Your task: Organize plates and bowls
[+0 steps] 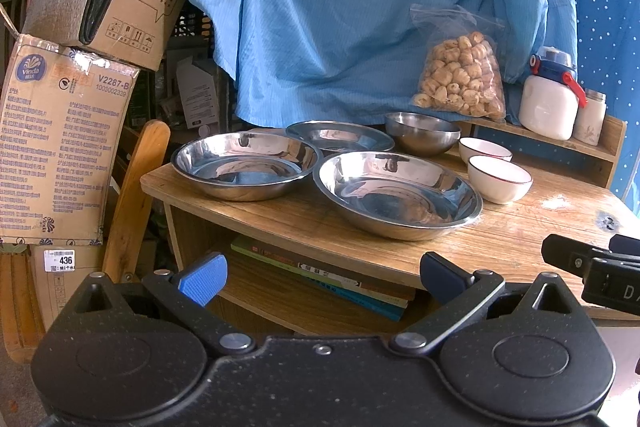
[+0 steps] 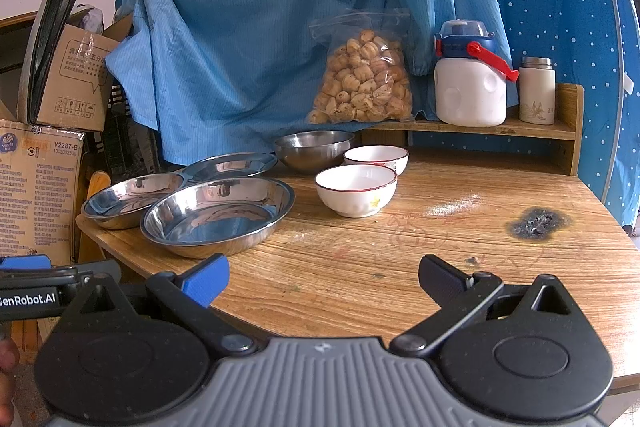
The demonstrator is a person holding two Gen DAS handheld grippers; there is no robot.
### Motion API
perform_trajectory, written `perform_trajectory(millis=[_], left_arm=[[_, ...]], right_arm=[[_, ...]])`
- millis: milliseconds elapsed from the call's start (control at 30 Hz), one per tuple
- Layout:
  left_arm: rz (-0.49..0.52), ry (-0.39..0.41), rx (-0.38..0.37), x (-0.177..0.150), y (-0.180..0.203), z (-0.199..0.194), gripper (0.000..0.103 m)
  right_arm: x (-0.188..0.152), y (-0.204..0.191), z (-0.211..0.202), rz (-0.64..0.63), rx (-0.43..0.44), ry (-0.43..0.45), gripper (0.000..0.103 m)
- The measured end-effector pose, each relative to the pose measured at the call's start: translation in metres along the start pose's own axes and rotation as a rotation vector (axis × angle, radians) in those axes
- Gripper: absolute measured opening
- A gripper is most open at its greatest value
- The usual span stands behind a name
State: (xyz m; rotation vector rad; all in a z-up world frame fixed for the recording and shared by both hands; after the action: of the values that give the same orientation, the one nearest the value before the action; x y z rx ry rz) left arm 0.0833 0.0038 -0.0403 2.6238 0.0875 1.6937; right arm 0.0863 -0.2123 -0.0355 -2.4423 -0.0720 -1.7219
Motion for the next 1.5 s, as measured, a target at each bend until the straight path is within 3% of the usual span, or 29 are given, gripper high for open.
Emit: perform_trajectory(millis=[1067, 1233, 1500], left_arm=[[-0.008, -0.023, 0.008, -0.002, -0.009, 0.008, 0.102], [-0.007, 0.014, 0.030, 0.012, -0.025, 0.012, 0.102], [-0.042, 0.053, 0.116, 0.050, -0.076, 0.034, 0.102]], right_arm=[[-0.001, -0.001, 0.002, 0.001, -0.002, -0.006, 0.103], [-0.003, 0.000, 0.010, 0.007, -0.004, -0.008, 0.103], [0.025, -0.014, 0.033, -0.025, 0.056, 0.015, 0.103]])
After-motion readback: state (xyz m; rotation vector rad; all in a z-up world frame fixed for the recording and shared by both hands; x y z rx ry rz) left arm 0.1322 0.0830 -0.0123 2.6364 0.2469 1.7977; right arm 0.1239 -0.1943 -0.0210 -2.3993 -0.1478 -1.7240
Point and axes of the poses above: each gripper's, at about its wrist camera, not at the fingertips, and z roughly the way its jaws point, y to its right, x to its top, the point moved 9 cm from there along z, roughly the way its jaws point, and after that the axes turned 1 degree about y, right-handed, at the moved point
